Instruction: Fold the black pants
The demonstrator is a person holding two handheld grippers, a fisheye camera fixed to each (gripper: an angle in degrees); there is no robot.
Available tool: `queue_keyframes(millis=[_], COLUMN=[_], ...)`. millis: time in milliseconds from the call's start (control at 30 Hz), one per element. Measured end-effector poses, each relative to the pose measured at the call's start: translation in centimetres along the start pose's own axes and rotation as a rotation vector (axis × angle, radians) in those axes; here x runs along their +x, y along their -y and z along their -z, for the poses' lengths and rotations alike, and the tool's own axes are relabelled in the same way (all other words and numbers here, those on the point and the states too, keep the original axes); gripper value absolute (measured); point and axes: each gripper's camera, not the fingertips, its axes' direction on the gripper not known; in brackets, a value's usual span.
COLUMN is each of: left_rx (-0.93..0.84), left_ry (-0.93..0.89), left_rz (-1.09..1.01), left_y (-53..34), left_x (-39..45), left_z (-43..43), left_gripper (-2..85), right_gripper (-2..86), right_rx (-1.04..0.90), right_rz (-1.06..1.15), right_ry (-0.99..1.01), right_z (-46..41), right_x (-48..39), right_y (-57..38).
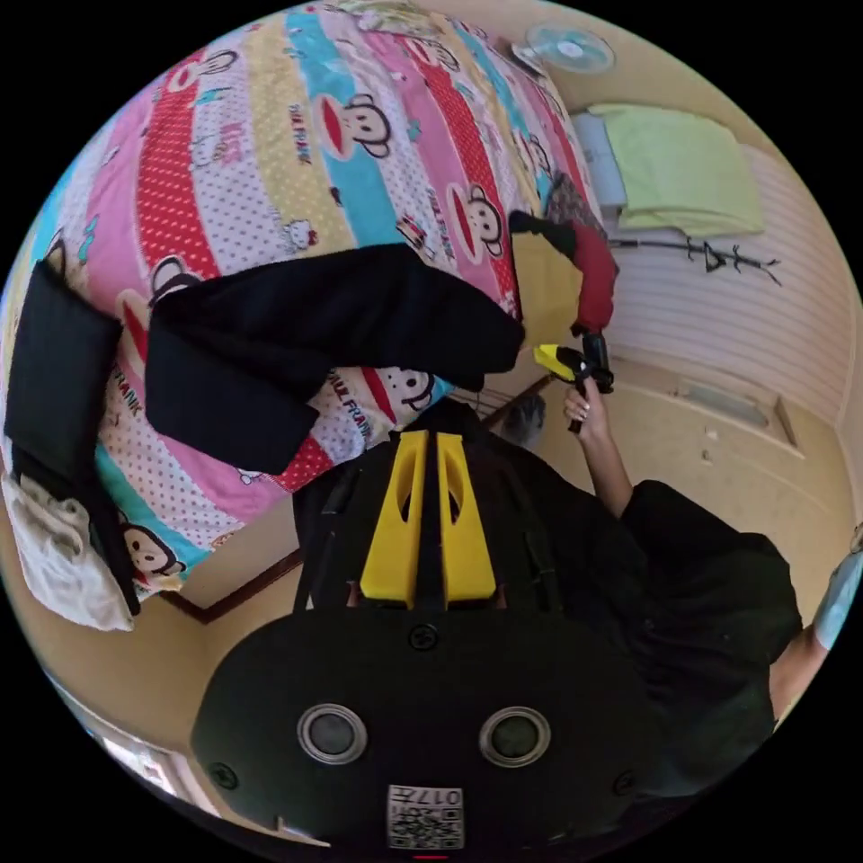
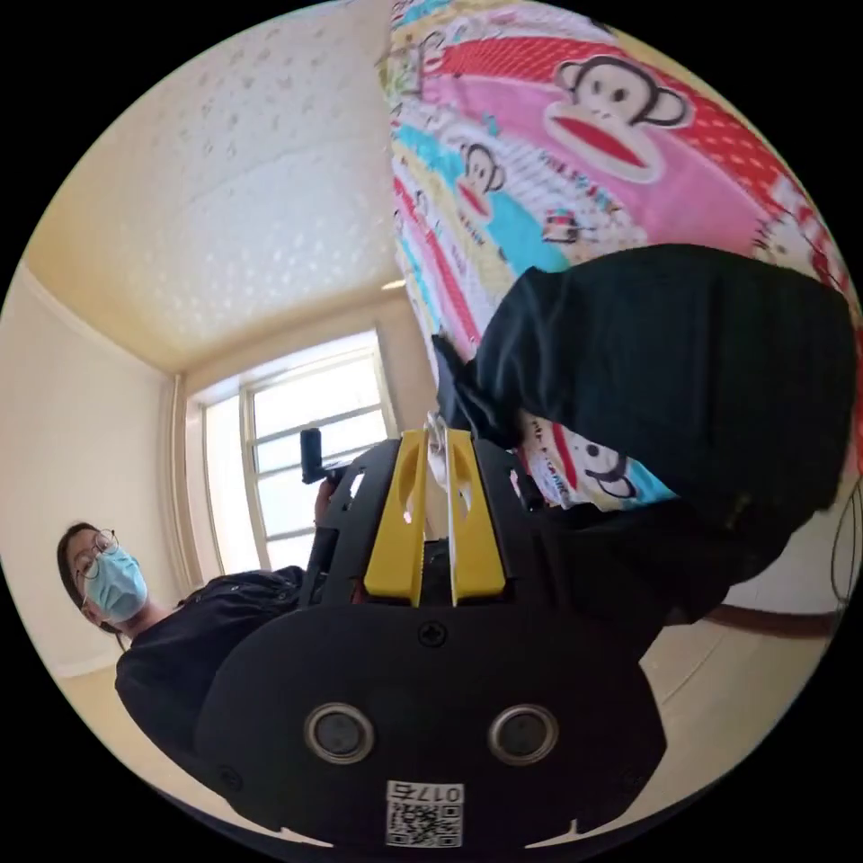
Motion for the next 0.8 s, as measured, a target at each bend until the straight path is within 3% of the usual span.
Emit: queue_keyframes(millis=[100, 233, 433, 500, 567, 600, 667, 800], left_rx=[-0.198, -0.418, -0.455, -0.583, -0.663, -0.63, -0.616, -0.603], left_ry=[0.005, 0.122, 0.482, 0.724, 0.904, 1.127, 1.262, 1.223], left_rz=[-0.191, -0.392, -0.571, -0.552, -0.54, -0.573, -0.631, -0.553], left_y=[6.4, 11.9, 18.3, 20.5, 21.3, 21.1, 20.1, 20.5], left_x=[6.7, 14.8, 24.1, 24.4, 23.3, 23.1, 24.0, 26.6], left_z=[-8.3, -18.8, -33.3, -41.3, -47.2, -50.0, -53.1, -54.5], left_gripper=[7.8, 9.2, 19.2, 22.6, 21.2, 16.9, 14.4, 12.6], right_gripper=[10.1, 11.1, 8.2, 8.7, 10.4, 11.0, 11.4, 10.8], right_rx=[0.189, 0.351, 0.364, 0.352, 0.339, 0.328, 0.328, 0.312], right_rz=[-0.165, -0.26, -0.287, -0.313, -0.356, -0.374, -0.388, -0.387], right_ry=[-0.073, 0.006, 0.214, 0.214, 0.212, 0.229, 0.278, 0.32], right_z=[3.7, 5.4, 4.3, 4.0, 3.6, 3.4, 3.1, 3.0], right_x=[2.7, 4.8, 7.6, 8.2, 9.0, 9.5, 10.1, 10.7], right_y=[-2.0, -4.1, -4.8, -4.9, -5.2, -5.3, -5.5, -5.5])
